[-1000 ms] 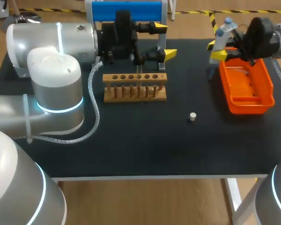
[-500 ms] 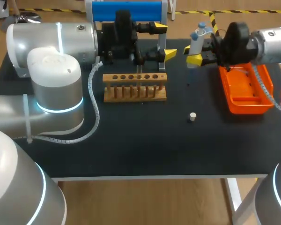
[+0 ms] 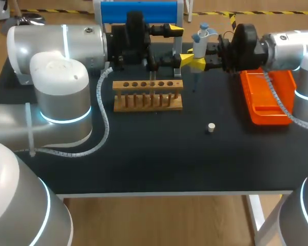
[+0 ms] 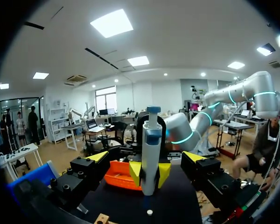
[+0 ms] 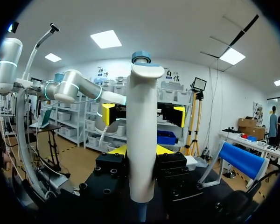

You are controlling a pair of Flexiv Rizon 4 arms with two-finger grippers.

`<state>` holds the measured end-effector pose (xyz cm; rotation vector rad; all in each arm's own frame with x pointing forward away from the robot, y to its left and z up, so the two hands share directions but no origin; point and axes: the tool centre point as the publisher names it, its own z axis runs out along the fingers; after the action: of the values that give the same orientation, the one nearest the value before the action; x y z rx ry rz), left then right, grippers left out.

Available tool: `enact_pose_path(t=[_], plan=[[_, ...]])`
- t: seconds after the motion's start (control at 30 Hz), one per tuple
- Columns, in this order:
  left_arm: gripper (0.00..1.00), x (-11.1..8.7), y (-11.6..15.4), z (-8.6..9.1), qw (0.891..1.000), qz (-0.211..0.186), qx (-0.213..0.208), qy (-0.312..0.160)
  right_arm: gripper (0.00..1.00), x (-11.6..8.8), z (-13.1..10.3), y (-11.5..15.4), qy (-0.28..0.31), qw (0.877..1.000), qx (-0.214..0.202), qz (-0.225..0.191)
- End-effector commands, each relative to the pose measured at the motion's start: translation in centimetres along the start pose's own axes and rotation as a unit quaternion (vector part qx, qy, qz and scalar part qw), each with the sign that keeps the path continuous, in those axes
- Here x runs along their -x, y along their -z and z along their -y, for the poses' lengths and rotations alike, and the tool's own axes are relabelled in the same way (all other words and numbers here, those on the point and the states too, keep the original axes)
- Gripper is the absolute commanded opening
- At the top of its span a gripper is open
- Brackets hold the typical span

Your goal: Invert the test tube, pick up the pipette, mount the tip to pipette, aspirate from beaker and dispense into the tube, eject the tip, return the pipette, and cap with the stopper.

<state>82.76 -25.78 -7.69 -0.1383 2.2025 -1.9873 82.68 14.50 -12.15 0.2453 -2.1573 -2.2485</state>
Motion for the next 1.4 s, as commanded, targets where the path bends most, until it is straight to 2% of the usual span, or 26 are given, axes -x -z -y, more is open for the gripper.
enact_pose_path(t=[0.03,0.63,1.07,1.13,1.2,1.27,1.3,1.33,1.4], plan=[[1.00,0.0,0.0,0.0,1.000,0.000,0.001,0.000,0.00,0.2,0.0,-0.9,0.004,1.000,0.002,0.008],[1.00,0.0,0.0,0.0,1.000,0.000,0.001,0.000,0.00,1.2,0.1,-3.7,0.001,1.000,0.007,0.025],[1.00,0.0,0.0,0.0,1.000,0.000,0.001,0.000,0.00,1.5,-0.1,-4.4,0.006,0.999,0.014,0.038],[0.93,0.0,0.0,0.0,1.000,0.000,0.001,0.000,0.00,1.5,-0.2,-4.4,0.011,0.999,0.015,0.042],[0.72,0.0,0.0,0.0,1.000,0.000,0.001,0.000,0.00,1.5,-0.3,-4.4,0.011,0.999,0.017,0.044],[0.73,0.0,0.0,0.0,1.000,0.000,0.001,0.000,0.00,1.5,-0.4,-4.3,0.014,0.999,0.020,0.048],[0.66,0.0,0.0,0.0,1.000,0.000,0.001,0.000,0.00,1.5,-0.5,-4.3,0.015,0.999,0.020,0.048],[0.65,0.0,0.0,0.0,1.000,0.000,0.001,0.000,0.00,1.5,-0.5,-4.3,0.016,0.998,0.020,0.049],[0.67,0.0,0.0,0.0,1.000,0.000,0.001,0.000,0.00,1.5,-0.6,-4.2,0.018,0.998,0.022,0.051]])
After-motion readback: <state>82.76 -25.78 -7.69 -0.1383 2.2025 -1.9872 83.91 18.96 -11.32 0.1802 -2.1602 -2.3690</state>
